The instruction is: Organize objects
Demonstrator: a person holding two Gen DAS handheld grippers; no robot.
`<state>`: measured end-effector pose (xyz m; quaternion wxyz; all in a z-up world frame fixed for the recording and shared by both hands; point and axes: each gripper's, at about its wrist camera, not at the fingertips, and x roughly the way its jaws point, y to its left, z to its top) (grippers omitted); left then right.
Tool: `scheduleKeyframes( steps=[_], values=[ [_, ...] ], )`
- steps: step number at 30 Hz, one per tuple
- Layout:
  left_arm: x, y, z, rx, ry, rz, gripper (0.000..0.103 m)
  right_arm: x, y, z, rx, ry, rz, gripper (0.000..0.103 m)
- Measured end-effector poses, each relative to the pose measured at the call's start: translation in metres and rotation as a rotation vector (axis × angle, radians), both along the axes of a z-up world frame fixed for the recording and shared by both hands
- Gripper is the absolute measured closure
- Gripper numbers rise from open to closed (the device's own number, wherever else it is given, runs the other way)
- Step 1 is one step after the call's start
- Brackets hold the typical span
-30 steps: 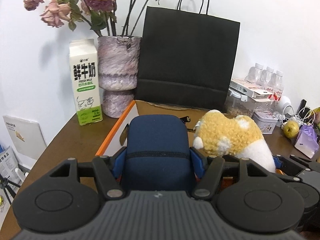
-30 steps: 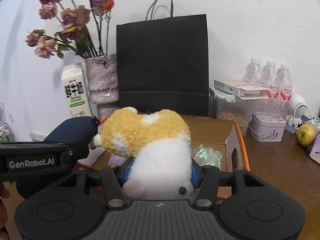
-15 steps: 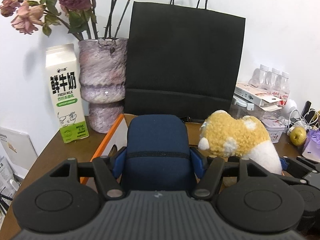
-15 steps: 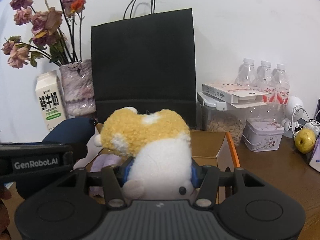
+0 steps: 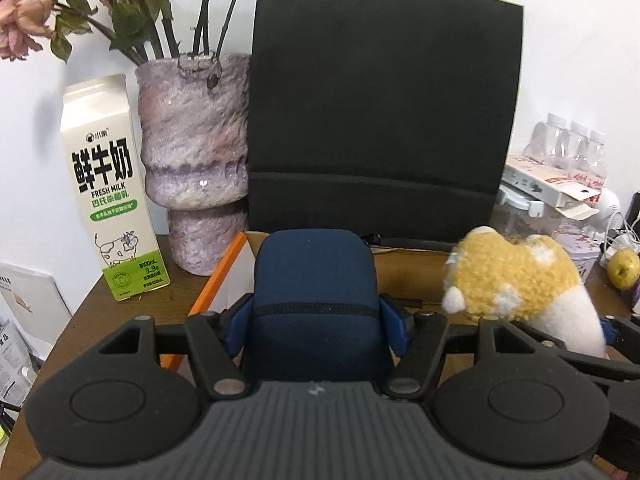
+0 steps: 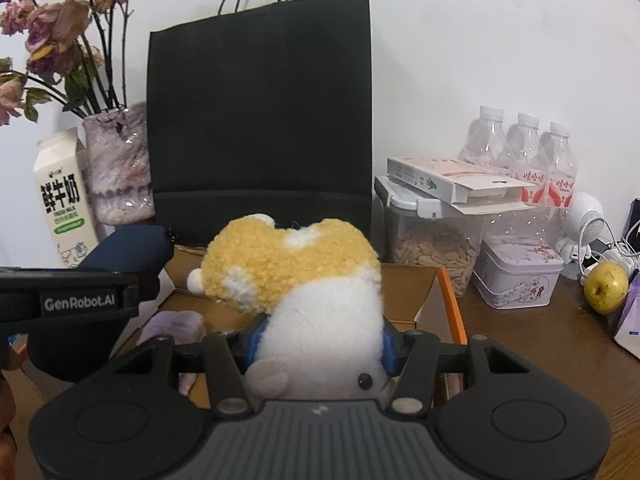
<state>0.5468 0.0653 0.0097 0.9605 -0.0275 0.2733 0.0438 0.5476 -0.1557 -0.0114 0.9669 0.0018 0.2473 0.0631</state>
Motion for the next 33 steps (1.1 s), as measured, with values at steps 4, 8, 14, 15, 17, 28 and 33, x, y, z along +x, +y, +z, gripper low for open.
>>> scheduleKeyframes(
  steps=[4, 8, 14, 15, 17, 28, 33],
  values=[
    [0.005, 0.001, -0.004, -0.001, 0.019, -0.014, 0.035, 0.004, 0.000, -0.004, -0.002, 0.012, 0.001, 0.049],
    [0.003, 0.000, -0.004, 0.002, -0.004, -0.010, 0.000, 0.005, 0.003, -0.008, -0.028, 0.027, -0.017, 0.000],
    [0.007, 0.008, -0.005, -0.015, 0.014, 0.025, 0.000, 0.001, 0.003, -0.006, -0.036, 0.016, -0.023, 0.000],
    [0.007, 0.008, -0.006, -0.014, 0.016, 0.028, 0.000, 0.000, 0.004, -0.006, -0.037, 0.015, -0.020, 0.000],
    [0.006, 0.009, -0.005, -0.016, 0.015, 0.030, 0.000, -0.001, 0.004, -0.005, -0.036, 0.012, -0.020, 0.000],
    [-0.015, 0.005, 0.006, -0.012, -0.014, 0.016, 0.000, -0.016, 0.005, 0.005, -0.029, 0.003, 0.006, 0.000],
    [-0.038, 0.005, 0.014, -0.026, -0.032, 0.008, 0.000, -0.035, 0.008, 0.013, -0.044, -0.026, 0.025, 0.000]
  ],
)
